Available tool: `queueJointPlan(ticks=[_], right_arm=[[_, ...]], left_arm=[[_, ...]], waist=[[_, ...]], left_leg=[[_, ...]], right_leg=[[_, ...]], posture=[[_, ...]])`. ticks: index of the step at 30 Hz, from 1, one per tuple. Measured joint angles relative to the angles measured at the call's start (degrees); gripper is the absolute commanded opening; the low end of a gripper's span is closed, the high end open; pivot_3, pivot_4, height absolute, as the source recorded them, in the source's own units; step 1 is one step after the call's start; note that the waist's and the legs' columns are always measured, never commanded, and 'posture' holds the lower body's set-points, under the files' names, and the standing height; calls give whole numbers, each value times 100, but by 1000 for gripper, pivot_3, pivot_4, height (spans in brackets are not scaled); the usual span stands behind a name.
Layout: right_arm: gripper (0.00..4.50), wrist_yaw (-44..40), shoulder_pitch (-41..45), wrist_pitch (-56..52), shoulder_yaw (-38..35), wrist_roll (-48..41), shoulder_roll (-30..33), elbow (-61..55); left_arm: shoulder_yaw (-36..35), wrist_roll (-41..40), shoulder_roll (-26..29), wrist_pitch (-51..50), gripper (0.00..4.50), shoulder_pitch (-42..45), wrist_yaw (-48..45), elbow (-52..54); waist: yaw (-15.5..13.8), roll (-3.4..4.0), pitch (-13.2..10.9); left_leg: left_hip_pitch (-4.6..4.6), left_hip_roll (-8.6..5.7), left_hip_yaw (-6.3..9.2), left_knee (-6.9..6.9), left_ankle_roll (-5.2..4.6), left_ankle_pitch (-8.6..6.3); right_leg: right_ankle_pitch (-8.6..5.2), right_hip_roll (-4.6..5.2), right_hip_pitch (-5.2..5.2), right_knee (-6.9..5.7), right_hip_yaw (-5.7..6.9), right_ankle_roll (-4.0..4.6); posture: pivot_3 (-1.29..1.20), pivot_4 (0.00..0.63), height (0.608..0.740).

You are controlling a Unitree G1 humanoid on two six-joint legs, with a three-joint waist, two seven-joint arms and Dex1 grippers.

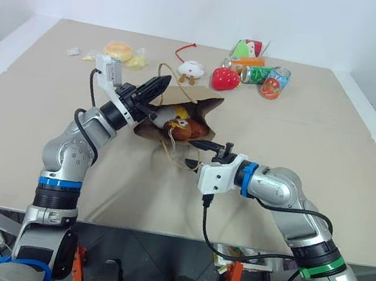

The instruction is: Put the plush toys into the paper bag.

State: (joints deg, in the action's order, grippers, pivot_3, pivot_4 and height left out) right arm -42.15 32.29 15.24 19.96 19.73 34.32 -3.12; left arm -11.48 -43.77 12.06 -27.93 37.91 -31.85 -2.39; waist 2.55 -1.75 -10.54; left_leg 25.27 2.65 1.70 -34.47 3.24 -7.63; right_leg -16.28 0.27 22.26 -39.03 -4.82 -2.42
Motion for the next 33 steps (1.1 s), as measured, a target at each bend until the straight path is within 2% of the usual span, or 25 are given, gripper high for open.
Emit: queueJointPlan(ticks=[1,2,10,13,17,20,23,30,33], right_arm=[[511,-17,0,-2,-1,-20,6,0],[55,-38,0,-16,-18,-51,22,-1],[55,-367,67,-350,-327,-547,164,-71],[55,-400,342,-679,-564,-881,116,-135],[55,-615,1017,-1311,-920,-1417,104,-273],[55,-796,1444,-1535,-946,-1648,138,-283],[55,-882,1800,-1565,-946,-1741,142,-241],[55,-995,1983,-1545,-942,-1884,143,-123],[55,-1030,1982,-1545,-941,-1895,144,8]], left_arm=[[2,0,0,0,0,0,1,0],[11,0,0,0,0,0,2,0],[26,-3,-10,0,0,0,26,0],[18,-33,-25,-47,0,1,71,1],[-42,-441,-20,-798,0,122,379,-3],[-222,-941,6,-1624,0,474,873,-65],[-714,-1541,-169,-2108,0,890,1646,-393],[-1644,-2270,-339,-2506,0,1406,3412,-1327],[-1666,-2315,-308,-2708,0,1399,3588,-1382]], waist=[[0,0,0],[0,0,0],[0,0,0],[3,0,0],[4,0,-1],[3,-1,-1],[1,-1,-1],[-2,-2,-1],[-1,-2,-2]], left_leg=[[0,0,0,0,0,0],[0,0,0,0,0,0],[0,0,0,0,0,0],[0,1,0,0,0,0],[1,2,6,0,0,0],[3,0,7,0,-1,0],[4,0,6,0,-1,0],[5,-2,6,2,0,0],[6,-2,6,3,0,0]], right_leg=[[0,0,0,0,0,0],[0,0,0,0,0,0],[1,0,0,0,0,1],[1,0,0,0,-1,1],[1,-2,1,-1,5,1],[-1,0,1,-2,6,-2],[-2,2,2,0,5,-3],[-2,3,3,0,5,-4],[-1,3,4,-1,6,-2]], posture=[[0,150,740],[0,150,740],[0,150,740],[0,150,740],[0,150,740],[0,150,740],[0,150,740],[0,150,740],[0,150,740]])
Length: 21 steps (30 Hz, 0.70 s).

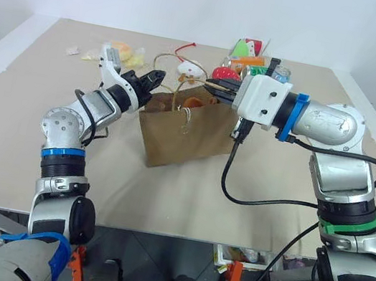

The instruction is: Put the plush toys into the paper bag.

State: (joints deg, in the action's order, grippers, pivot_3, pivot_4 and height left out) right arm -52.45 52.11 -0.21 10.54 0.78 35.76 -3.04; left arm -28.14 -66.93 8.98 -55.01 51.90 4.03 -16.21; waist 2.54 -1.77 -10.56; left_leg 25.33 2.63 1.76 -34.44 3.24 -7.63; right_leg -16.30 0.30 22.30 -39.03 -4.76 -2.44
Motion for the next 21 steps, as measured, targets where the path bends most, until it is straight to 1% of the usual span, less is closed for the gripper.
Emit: queueJointPlan(ticks=[3,6,9,11,12,13,14,15,16,17,18,21], right_arm=[[55,-15,-42,-3,4,-3,0,92],[55,-138,-399,-102,13,-62,30,69],[55,-205,-704,-240,37,-73,47,68],[55,-183,-714,-248,32,-67,55,68],[682,-151,-714,-247,29,-55,62,74],[865,-114,-714,-249,28,-49,62,93],[1261,-102,-715,-258,28,-49,61,99],[1815,-66,-714,-292,24,-53,60,100],[2223,-47,-714,-317,16,-57,60,101],[2832,4,-714,-366,-3,-67,58,101],[3328,17,-714,-393,-13,-82,58,101],[4457,28,-714,-502,-73,-172,58,101]], left_arm=[[306,81,138,-248,0,-159,-163,235],[694,225,230,-396,0,-445,-531,498],[814,339,285,-398,0,-527,-726,572],[821,387,298,-374,0,-524,-793,592],[827,400,297,-371,0,-524,-824,592],[827,404,297,-365,0,-524,-844,592],[825,405,297,-360,0,-523,-862,592],[819,405,294,-358,0,-520,-901,592],[815,404,292,-357,0,-516,-914,592],[805,401,289,-355,0,-508,-935,592],[784,387,276,-354,0,-502,-938,592],[630,208,201,-374,0,-451,-921,576]], waist=[[1,0,0],[1,0,0],[0,0,0],[7,0,0],[10,0,0],[10,0,0],[9,0,0],[8,0,0],[7,0,0],[6,0,0],[6,0,0],[4,0,0]], left_leg=[[-1,0,0,4,1,0],[-1,0,0,6,4,1],[-1,0,0,5,9,5],[-4,1,-1,4,10,5],[-7,2,-2,4,10,6],[-7,3,-1,4,10,7],[-7,3,0,4,10,8],[-6,3,-1,4,10,8],[-6,2,-1,4,10,8],[-5,2,-1,4,10,8],[-4,1,-2,4,11,8],[-2,1,-1,5,11,8]], right_leg=[[4,0,0,0,0,7],[8,0,0,0,1,15],[7,0,3,0,0,13],[5,-2,1,0,-1,7],[6,-3,1,0,-2,8],[7,-4,1,0,-1,8],[7,-5,1,0,0,8],[7,-4,1,0,0,8],[7,-4,1,-1,-1,8],[6,-3,1,0,-2,6],[5,-2,1,0,-2,5],[5,-2,2,0,-1,4]], posture=[[0,150,740],[0,150,740],[0,150,740],[0,150,740],[0,150,740],[0,150,740],[0,150,740],[0,150,740],[0,150,740],[0,150,740],[0,150,740],[0,150,740]])
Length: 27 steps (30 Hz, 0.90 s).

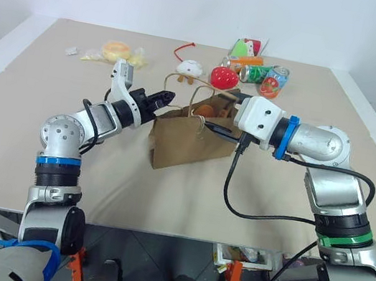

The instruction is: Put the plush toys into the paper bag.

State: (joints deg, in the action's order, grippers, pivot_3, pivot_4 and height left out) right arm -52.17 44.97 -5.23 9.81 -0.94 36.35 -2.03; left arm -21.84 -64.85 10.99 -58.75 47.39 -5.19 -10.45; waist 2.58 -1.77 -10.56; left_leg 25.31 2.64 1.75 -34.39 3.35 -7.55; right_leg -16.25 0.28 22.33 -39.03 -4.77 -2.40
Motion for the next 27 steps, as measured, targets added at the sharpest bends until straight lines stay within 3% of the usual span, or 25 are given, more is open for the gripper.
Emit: queueJointPlan(ticks=[3,5,7,13,16,20,24,27], right_arm=[[4457,-1,0,-138,-132,-111,24,-1],[4500,-1,0,-224,-178,-155,53,-2],[4500,4,0,-277,-222,-211,59,-4],[4500,17,10,-426,-401,-282,134,-23],[4500,-42,1,-596,-488,-406,231,-120],[4500,-273,-161,-1055,-820,-802,625,-399],[4500,-520,-528,-1642,-1083,-1219,1048,-619],[4500,-656,-830,-1974,-1303,-1458,1325,-756]], left_arm=[[-143,-291,-24,-99,0,107,-15,0],[-155,-418,-2,-207,586,144,-17,10],[-163,-547,-2,-263,1383,150,-3,16],[-169,-778,2,-281,4439,258,87,90],[-253,-856,28,-217,4480,288,154,35],[-743,-1596,197,-241,4480,344,283,-215],[-901,-2490,658,-629,4480,348,250,-227],[-912,-2733,1192,-935,4480,201,-69,-231]], waist=[[0,0,0],[0,0,0],[1,0,0],[-1,0,0],[1,0,0],[-4,-2,-1],[-4,-3,-2],[10,-2,-2]], left_leg=[[1,0,0,0,0,0],[1,0,0,0,0,0],[1,0,0,0,0,0],[1,-1,0,-1,0,0],[0,0,0,0,0,0],[4,0,1,0,0,-1],[5,-3,0,0,-1,-2],[2,-2,-4,4,0,-2]], right_leg=[[-2,0,0,0,0,-3],[-2,0,0,0,0,-3],[-1,0,0,0,0,-3],[-2,0,0,0,0,-3],[-1,0,1,0,-1,-2],[-4,1,1,1,1,-5],[-6,5,3,1,0,-10],[-7,4,4,1,-2,-8]], posture=[[0,150,740],[0,150,740],[0,150,740],[0,150,740],[0,150,740],[0,150,740],[0,150,740],[0,150,740]])
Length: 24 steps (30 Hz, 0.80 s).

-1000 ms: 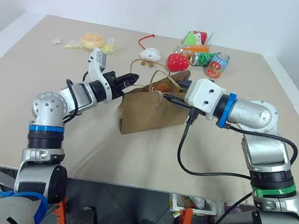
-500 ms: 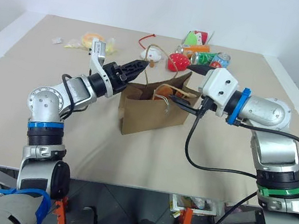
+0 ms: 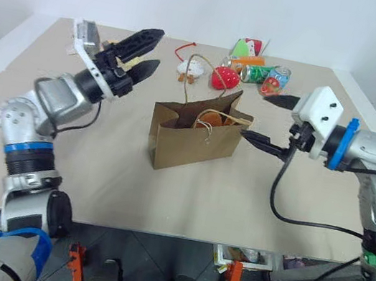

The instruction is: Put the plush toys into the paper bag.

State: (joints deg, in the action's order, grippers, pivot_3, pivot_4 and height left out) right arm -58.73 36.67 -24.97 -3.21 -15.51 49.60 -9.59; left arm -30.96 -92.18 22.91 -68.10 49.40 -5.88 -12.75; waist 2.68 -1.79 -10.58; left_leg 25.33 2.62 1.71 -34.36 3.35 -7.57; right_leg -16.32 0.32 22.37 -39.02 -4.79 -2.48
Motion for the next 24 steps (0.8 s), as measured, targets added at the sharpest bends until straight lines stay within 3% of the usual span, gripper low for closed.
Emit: queueJointPlan(ticks=[2,4,6,7,10,14,16,18,21,24], right_arm=[[4500,-7,-105,-311,-229,-231,98,-70],[4500,-2,-288,-737,-508,-647,125,-365],[4500,51,-604,-1367,-866,-1256,120,-785],[4500,54,-643,-1422,-887,-1311,120,-830],[4500,454,-1010,-2063,-1078,-2010,-187,-1459],[3246,801,-1293,-2399,-1120,-2349,-332,-1821],[2717,1071,-2002,-2607,-1132,-2591,-556,-2323],[1523,1233,-2297,-2660,-998,-2645,-643,-2485],[162,1434,-2457,-2641,-770,-2636,-768,-2675],[74,1576,-2464,-2551,-489,-2569,-880,-2695]], left_arm=[[69,99,411,-109,4480,-299,-525,13],[495,825,960,34,4480,-824,-1351,289],[1379,2271,1651,816,4480,-1588,-2594,684],[1460,2419,1677,888,4480,-1655,-2711,684],[2253,3956,1867,2448,4480,-2289,-4138,793],[2335,4457,1853,3250,4500,-2379,-4846,801],[1969,4501,1837,3704,4500,-2374,-5174,730],[1801,4523,1848,3900,4500,-2346,-5357,649],[1749,4660,1848,4080,4500,-2322,-5613,562],[1882,4885,1839,4314,4500,-2318,-5957,580]], waist=[[8,0,0],[11,0,0],[1,0,0],[-5,0,0],[-32,-2,0],[-36,-4,-2],[-55,-22,5],[-50,-15,1],[-26,-16,1],[-14,-16,1]], left_leg=[[-6,3,-2,0,0,0],[-10,5,-3,5,0,0],[-10,4,-2,12,1,0],[-10,4,-3,12,1,0],[-2,6,-5,12,1,0],[19,8,-15,8,-2,2],[30,18,-11,11,-5,-4],[32,17,-18,13,-8,-6],[33,19,-16,13,-8,-6],[33,18,-17,6,-9,-5]], right_leg=[[3,-2,0,0,-1,6],[1,-5,-2,-1,-1,14],[-1,-2,0,-1,1,30],[-2,0,-1,-1,2,31],[-19,8,5,3,5,58],[-8,12,28,5,2,39],[-13,2,41,3,9,34],[-13,1,50,0,4,33],[-10,-3,50,0,4,32],[-6,-2,48,0,3,29]], posture=[[0,150,740],[0,150,740],[0,150,740],[0,150,740],[0,150,740],[0,150,740],[0,150,740],[0,150,740],[0,150,740],[0,150,740]])
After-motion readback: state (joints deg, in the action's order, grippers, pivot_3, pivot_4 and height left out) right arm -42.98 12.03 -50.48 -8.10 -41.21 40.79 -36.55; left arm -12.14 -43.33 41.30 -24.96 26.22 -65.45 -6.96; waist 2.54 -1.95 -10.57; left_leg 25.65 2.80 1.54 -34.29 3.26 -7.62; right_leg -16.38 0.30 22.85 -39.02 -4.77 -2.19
